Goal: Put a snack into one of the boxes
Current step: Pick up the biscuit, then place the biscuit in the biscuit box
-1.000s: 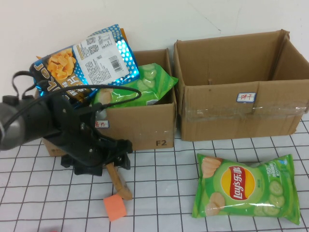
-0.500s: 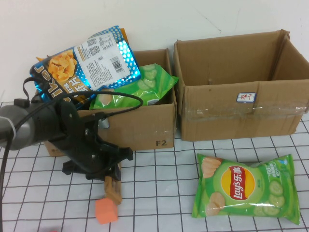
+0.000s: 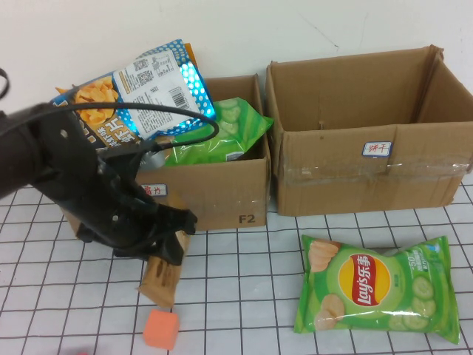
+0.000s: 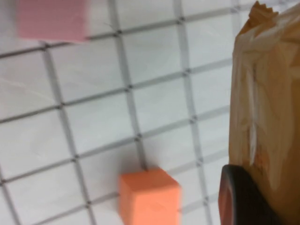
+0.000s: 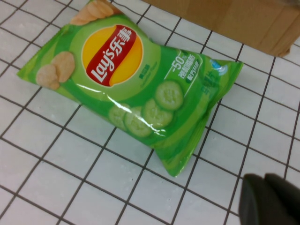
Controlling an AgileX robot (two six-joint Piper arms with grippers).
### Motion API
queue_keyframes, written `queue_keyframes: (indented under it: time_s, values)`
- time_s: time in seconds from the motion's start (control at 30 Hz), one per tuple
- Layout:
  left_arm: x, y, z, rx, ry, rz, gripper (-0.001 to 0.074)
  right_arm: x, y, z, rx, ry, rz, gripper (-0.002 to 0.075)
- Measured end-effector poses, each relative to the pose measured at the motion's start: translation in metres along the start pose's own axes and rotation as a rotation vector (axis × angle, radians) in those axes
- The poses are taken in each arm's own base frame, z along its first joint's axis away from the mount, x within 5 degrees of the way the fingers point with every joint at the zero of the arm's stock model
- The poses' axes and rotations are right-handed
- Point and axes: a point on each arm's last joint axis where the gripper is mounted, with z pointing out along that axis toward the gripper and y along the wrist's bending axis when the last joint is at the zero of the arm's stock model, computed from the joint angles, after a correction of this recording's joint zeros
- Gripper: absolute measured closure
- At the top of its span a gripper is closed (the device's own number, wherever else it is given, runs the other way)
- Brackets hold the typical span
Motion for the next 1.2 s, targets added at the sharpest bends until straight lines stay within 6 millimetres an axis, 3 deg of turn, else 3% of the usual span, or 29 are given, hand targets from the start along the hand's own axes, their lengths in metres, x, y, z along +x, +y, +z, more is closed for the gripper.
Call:
queue_keyframes:
  time_s: [0.2,0.47,0.63,0.83,0.93,1.07,1.13,1.2]
  values:
    - [-0.003,-0.028,-0.029,0.197,-0.052,0.105,0.0610,-0.001,0.000,0.000,0.000,-0.007,0.006,0.0727]
    - [-0.044,-0.092,-0.086,0.450,-0.390,0.298,0.0610,-0.002,0.000,0.000,0.005,-0.018,0.012,0.0727]
    - [-0.073,-0.130,-0.097,0.481,-0.595,0.399,0.0610,-0.002,-0.001,0.000,0.009,-0.023,0.012,0.0727]
    - [-0.116,-0.155,-0.072,0.412,-0.897,0.405,0.0610,-0.003,-0.001,0.000,0.016,-0.031,0.012,0.0727]
    - [-0.135,-0.151,-0.048,0.343,-0.995,0.338,0.0610,-0.003,-0.002,0.000,0.017,-0.033,0.014,0.0727]
    - [-0.150,-0.143,-0.015,0.277,-1.003,0.332,0.0600,-0.003,-0.002,0.000,0.018,-0.035,0.014,0.0727]
    - [-0.155,-0.140,0.000,0.257,-0.988,0.350,0.0507,-0.004,-0.002,0.000,0.016,-0.039,0.019,0.0727]
    - [-0.158,-0.139,0.013,0.252,-0.969,0.359,0.0356,-0.004,-0.002,0.000,0.016,-0.042,0.022,0.0727]
